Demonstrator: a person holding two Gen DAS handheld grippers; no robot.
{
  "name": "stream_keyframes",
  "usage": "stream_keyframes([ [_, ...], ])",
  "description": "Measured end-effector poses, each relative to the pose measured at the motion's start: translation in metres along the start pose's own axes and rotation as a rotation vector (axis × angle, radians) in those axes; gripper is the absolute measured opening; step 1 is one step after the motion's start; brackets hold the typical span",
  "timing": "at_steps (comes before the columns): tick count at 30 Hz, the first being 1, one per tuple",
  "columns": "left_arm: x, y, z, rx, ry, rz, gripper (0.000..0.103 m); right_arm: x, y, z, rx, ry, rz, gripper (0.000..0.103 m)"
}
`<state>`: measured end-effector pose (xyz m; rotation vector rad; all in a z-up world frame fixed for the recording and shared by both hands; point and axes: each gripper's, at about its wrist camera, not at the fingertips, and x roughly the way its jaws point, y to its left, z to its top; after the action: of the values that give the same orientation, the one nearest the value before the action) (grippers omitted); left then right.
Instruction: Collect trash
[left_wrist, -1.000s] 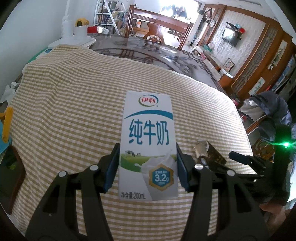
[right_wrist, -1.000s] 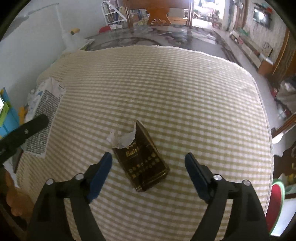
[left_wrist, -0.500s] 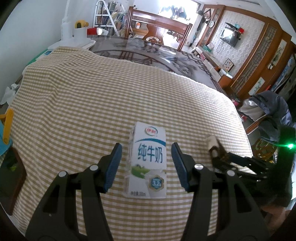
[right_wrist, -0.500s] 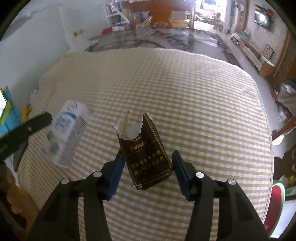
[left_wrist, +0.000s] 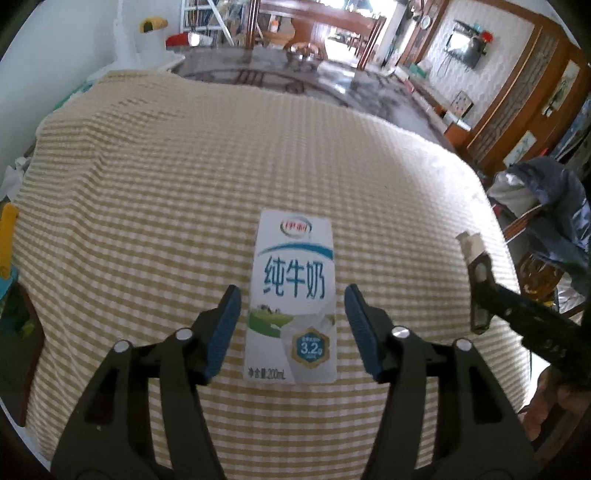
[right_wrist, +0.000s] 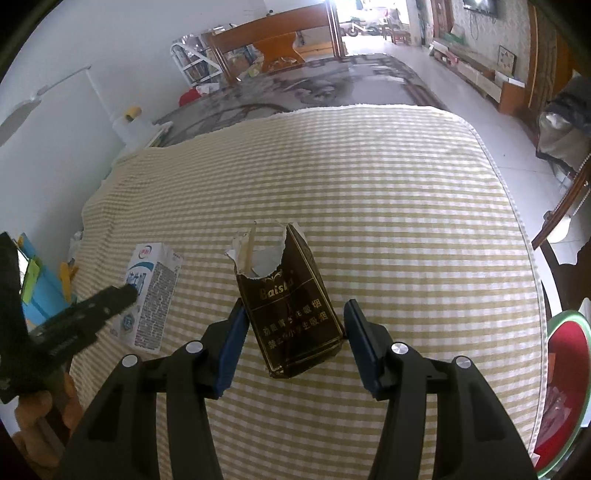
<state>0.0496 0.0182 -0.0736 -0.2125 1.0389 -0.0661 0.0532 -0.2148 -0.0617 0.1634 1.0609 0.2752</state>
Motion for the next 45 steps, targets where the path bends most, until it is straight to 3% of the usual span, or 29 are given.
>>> stream_keyframes([
  [12,0.007,0.0,-0.005,-0.018,0.022,-0.044,0.051,-0.002,0.002,-0.001,-0.006,-0.012,0.002,0.052],
  [18,-0.011,-0.004,-0.001,0.002,-0.064,-0.032,0.051,-0.005,0.0,-0.001,0.0,-0.018,0.007,0.052],
  [24,-0.018,-0.002,0.002,-0.003,-0.097,-0.032,0.051,-0.011,-0.001,-0.001,0.001,-0.038,0.002,0.052],
  [29,-0.038,-0.01,0.003,0.026,-0.173,-0.019,0.051,-0.024,-0.003,-0.006,0.01,-0.076,-0.004,0.052],
  [37,-0.064,-0.045,-0.007,0.081,-0.239,-0.062,0.051,-0.065,-0.02,-0.024,0.062,-0.189,-0.028,0.052],
  [45,-0.071,-0.082,-0.022,0.109,-0.2,-0.122,0.051,-0.097,-0.046,-0.041,0.148,-0.262,0.007,0.052],
])
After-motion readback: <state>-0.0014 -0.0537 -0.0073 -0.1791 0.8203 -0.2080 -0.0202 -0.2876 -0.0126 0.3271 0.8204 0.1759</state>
